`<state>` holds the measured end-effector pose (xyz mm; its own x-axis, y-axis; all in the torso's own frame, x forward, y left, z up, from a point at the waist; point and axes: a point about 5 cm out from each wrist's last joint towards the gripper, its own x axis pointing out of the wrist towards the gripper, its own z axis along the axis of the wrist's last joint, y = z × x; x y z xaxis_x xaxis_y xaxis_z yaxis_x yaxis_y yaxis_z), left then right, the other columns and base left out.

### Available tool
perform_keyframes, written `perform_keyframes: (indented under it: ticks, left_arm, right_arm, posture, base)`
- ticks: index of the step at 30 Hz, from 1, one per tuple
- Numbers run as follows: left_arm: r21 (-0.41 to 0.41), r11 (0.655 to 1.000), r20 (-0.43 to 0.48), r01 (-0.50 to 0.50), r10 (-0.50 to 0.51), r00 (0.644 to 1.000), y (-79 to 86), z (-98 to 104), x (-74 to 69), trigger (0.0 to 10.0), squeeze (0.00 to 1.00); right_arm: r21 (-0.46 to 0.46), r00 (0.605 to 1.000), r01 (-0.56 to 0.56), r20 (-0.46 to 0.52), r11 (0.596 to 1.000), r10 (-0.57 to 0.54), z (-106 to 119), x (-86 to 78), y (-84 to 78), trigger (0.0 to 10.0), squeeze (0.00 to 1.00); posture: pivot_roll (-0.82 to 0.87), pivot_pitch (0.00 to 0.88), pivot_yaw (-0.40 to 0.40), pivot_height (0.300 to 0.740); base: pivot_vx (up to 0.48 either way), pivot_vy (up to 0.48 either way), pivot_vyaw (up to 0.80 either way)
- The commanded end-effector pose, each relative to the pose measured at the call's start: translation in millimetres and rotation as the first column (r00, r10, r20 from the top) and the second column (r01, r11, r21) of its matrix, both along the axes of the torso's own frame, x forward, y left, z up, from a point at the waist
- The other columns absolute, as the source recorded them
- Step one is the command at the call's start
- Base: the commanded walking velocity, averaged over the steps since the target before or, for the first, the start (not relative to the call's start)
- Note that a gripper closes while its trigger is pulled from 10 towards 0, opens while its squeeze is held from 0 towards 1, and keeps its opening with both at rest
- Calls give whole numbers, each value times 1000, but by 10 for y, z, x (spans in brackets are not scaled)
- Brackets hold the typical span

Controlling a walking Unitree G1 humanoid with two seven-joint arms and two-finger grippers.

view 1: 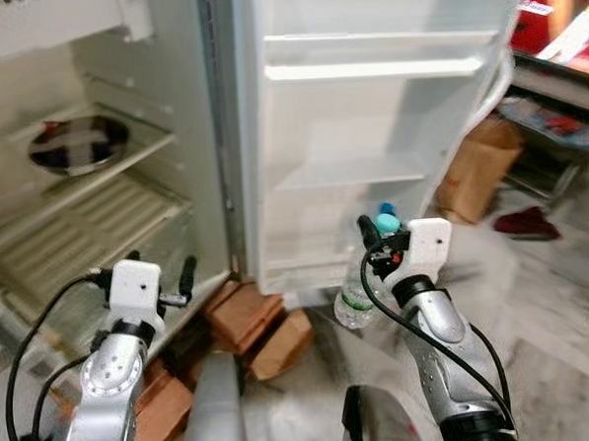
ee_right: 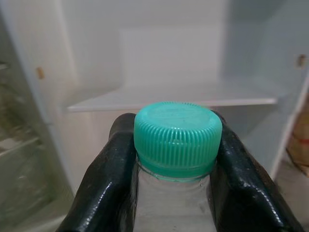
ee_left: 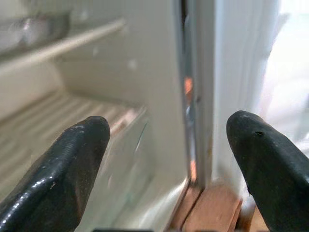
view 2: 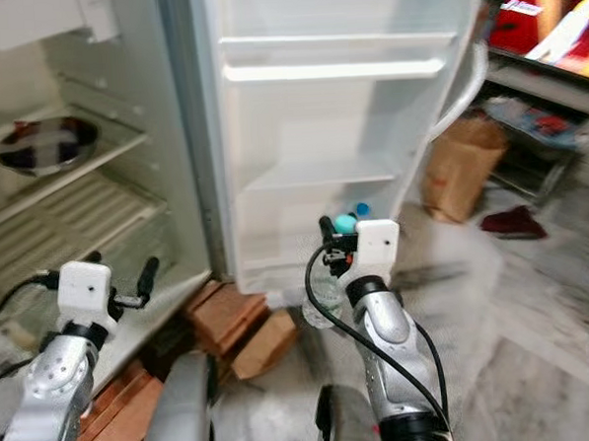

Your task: Restocking fridge

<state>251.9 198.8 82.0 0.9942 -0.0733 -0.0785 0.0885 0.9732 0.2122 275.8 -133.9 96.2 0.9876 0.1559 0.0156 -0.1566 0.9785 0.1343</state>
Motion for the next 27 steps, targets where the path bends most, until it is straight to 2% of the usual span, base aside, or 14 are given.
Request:
perform_keyframes:
  ticks: [1, 5, 13, 21, 27]
  left_arm:
    - [3, 1000, 18, 27, -27, 999, -56, 34, 1, 10000, 0]
    - [2, 999, 29, 33, -33, 999, -60, 45, 7, 10000, 0]
    - [-1, 999, 37, 38, -38, 999, -60, 66, 17, 10000, 0]
    - [1, 999, 34, 40, -40, 999, -61, 65, 20, 10000, 0]
    - [5, 1000, 26, 30, -30, 999, -66, 58, 29, 10000, 0]
  right_arm:
    - [-15, 999, 9, 45, 1000, -9, 105, 49, -60, 10000, 0]
    - [-25, 999, -2, 53, 1000, 4, 118, 68, -49, 10000, 0]
    - [-48, 994, -68, 80, 997, 72, 175, 116, 61, 10000, 0]
    - [-45, 993, -83, 77, 996, 86, 165, 108, 82, 10000, 0]
    - [-45, 993, -89, 76, 995, 92, 165, 106, 84, 10000, 0]
  posture:
    - [60, 8, -83, 631]
    - [60, 8, -85, 631]
    - [61, 19, -84, 631]
    - [59, 25, -80, 631]
    - [59, 28, -82, 631]
  base:
    - [0, 0, 0]
    - [0, 0, 0]
    - [289, 0, 0]
    - [286, 0, 0]
    - [0, 0, 0]
